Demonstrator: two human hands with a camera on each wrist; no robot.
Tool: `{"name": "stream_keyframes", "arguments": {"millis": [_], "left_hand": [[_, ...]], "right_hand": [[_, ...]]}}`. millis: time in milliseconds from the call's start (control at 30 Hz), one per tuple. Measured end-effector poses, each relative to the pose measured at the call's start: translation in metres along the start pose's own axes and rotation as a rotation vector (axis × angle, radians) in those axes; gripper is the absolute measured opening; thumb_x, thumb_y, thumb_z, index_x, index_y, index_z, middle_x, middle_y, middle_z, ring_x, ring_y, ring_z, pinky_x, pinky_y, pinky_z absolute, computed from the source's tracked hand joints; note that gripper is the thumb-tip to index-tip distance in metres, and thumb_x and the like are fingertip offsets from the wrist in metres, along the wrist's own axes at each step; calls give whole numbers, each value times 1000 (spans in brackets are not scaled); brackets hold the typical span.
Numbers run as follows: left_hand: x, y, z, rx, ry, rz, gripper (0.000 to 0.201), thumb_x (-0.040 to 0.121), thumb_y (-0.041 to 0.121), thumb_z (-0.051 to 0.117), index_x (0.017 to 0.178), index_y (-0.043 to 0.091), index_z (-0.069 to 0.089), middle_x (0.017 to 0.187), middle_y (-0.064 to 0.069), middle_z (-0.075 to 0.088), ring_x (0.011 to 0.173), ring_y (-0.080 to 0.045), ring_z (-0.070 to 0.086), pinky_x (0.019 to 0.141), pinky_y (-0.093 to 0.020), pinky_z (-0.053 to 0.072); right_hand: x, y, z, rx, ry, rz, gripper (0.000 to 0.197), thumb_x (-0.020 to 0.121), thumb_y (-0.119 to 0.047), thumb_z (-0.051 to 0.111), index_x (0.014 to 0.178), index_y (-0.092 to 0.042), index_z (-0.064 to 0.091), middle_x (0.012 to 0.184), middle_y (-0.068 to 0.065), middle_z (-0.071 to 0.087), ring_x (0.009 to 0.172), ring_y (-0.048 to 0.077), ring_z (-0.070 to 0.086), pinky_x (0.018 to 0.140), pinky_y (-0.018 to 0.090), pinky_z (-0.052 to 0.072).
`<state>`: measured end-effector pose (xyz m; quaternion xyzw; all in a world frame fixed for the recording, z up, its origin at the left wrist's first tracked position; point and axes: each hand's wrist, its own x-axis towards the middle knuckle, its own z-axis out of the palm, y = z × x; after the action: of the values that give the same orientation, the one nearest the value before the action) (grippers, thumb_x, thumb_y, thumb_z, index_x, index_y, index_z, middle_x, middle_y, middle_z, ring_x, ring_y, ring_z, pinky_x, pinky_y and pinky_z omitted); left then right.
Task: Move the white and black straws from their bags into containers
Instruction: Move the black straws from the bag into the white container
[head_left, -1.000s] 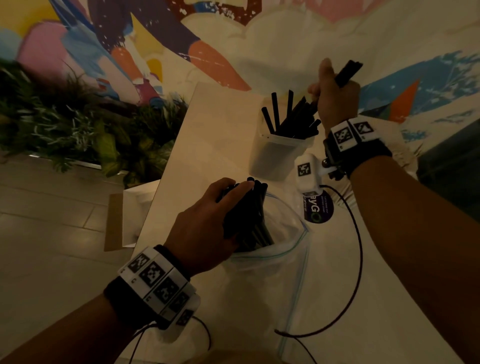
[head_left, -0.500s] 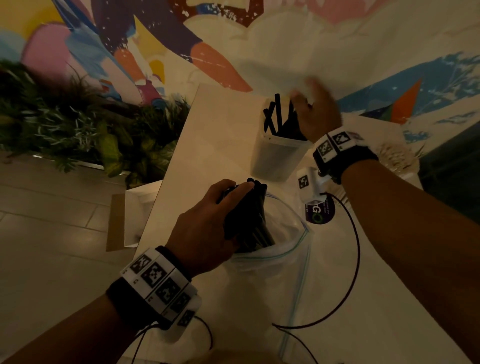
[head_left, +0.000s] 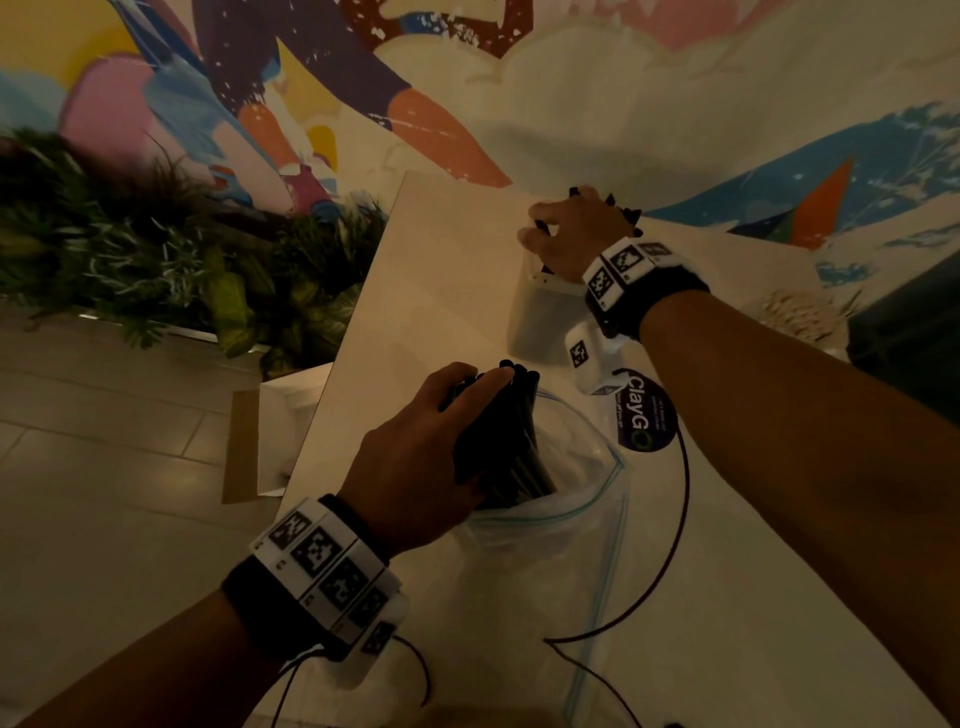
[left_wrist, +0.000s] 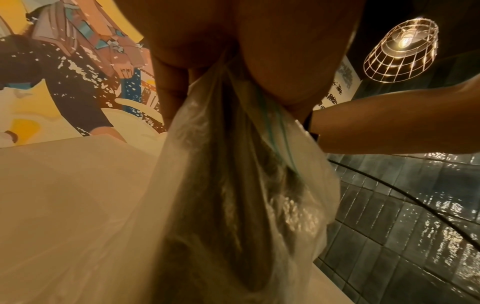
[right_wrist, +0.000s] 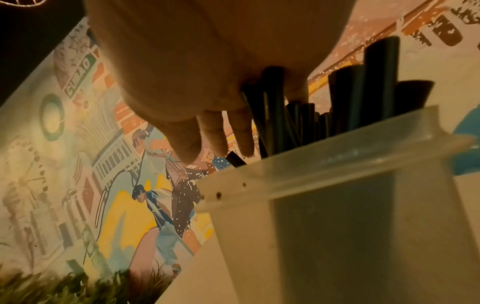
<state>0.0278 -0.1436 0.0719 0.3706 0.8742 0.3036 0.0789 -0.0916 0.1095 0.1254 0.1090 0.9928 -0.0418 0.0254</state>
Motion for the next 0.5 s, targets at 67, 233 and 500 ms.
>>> {"name": "stream_keyframes", "arguments": {"millis": [67,233,500], "left_hand": [[0,0,1,2,3,0,95,71,36,76,140,46,12,145,7,28,106,-23,56,69,-40,58],[2,-1,2,3,0,4,94,70,40,75,141,45,13,145,7,28,106,-22,56,69,-41,58],[7,2,1,15,5,10,90,71,42,73,141,42,17,142,9,29,101,-23,57,67,-41,58]], "right_hand": [[0,5,1,137,120,-7,46,91,-46,47,133,-26,51,140,7,48,128,29,42,107,48,33],[-52,16,-14,533,508,-80,38,87,-36,56,118,-16,64,116,2,67,105,14,63,94,35,51],[-189,10,11,984,-232,-59,96,64,-18,85,141,-40,31,139,-14,46,117,4,52,96,34,51]]}}
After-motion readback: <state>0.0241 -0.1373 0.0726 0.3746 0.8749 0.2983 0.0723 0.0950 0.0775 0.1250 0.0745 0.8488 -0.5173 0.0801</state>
